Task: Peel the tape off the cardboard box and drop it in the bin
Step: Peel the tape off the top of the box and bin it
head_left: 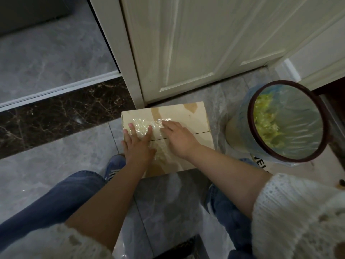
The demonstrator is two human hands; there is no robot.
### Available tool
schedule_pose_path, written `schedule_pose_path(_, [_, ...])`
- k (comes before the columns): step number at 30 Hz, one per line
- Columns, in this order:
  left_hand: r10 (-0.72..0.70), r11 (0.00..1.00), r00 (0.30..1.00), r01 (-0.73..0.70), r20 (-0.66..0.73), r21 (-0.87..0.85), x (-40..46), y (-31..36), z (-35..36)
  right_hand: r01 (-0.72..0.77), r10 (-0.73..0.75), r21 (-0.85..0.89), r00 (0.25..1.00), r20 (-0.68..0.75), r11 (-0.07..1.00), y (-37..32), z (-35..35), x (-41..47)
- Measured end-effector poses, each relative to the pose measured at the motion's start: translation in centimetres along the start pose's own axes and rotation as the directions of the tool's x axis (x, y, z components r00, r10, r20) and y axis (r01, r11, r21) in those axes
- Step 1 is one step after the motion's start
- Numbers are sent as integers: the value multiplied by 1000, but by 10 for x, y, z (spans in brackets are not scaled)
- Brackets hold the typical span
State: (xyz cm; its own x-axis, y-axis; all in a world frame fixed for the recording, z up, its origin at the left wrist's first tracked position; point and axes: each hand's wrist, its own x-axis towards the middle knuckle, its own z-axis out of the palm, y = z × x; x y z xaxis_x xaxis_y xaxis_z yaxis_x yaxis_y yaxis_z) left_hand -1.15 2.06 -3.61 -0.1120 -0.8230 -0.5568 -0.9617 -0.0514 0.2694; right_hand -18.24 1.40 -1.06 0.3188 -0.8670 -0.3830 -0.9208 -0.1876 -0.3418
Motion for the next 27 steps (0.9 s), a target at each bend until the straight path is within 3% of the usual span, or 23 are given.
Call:
schedule_pose_path(7, [17,1000,1000,-17,-3,19,0,-2,0,-14,14,71,1000,-3,997,2,9,-10])
schedule_pose_path(10, [16,1000,1000,-16,-6,24,0,-2,1,-177,193,154,977,-92,972,2,4,-8])
schedule_pose_path(12, [19,999,1000,-18,-9,38,1,-2,3,-378,411,244,906,-101,893,6,1,-7])
schedule_pose_path(14, [19,999,1000,-19,-6,46,1,-2,3,-489,542,322,835,-96,811,9,2,-10])
schedule_pose_path(19, [19,998,1000,-18,-4,53,2,-3,4,-515,568,376,822,-38,770,6,9,-10])
schedule_pose_path(23, [27,999,1000,-26,-4,47,4,-3,6,-526,615,584,787,57,619,4,16,-2])
schedule_pose_path(27, [32,998,999,-32,-12,49,4,-6,9,-562,682,677,722,120,476,1,15,5])
